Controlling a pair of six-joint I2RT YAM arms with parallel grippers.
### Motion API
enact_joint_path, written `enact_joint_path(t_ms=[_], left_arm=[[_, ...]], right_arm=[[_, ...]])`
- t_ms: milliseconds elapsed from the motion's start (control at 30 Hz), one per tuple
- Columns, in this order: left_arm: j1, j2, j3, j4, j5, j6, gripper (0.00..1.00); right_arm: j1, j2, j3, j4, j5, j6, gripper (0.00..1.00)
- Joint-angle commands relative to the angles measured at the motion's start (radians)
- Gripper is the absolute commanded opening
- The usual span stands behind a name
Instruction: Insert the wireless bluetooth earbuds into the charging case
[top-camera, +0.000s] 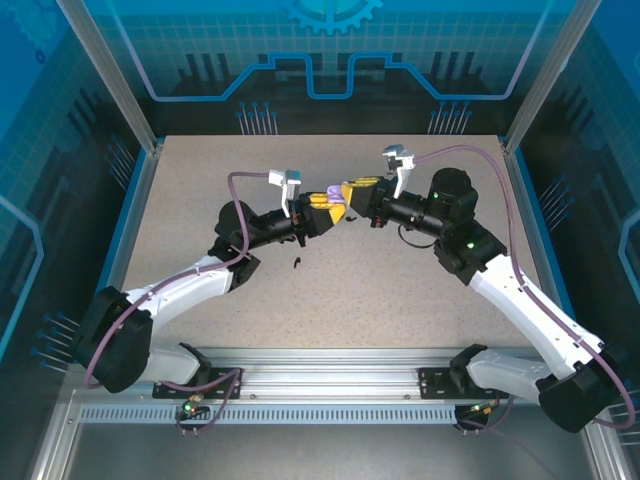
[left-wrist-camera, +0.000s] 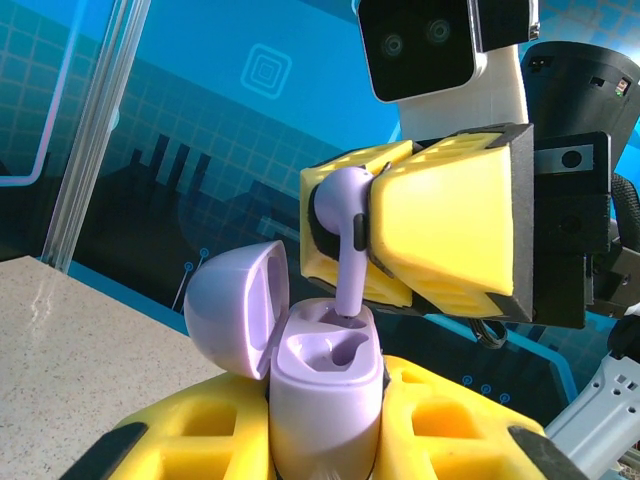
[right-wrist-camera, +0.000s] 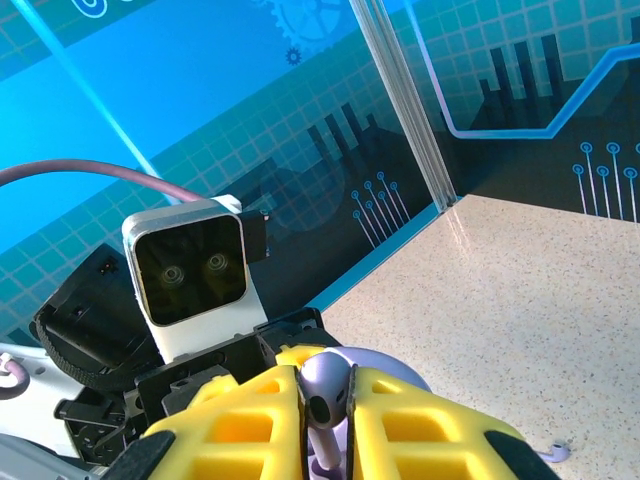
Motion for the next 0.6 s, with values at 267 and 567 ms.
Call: enact_joint_path(t_ms=[267,567], left_arm=[[-0.013,-0.036,0.032,0.016,-0.03,0.009,0.1],[-0.013,-0.05,0.027,0.018,-0.047,0.012,0.09]], right_arm=[[0.03,-0.004,0.002,0.006,0.024,-0.029,0.15],[0.035,-0.009,0.007,-0.02,0.028,-0.044,0.15]])
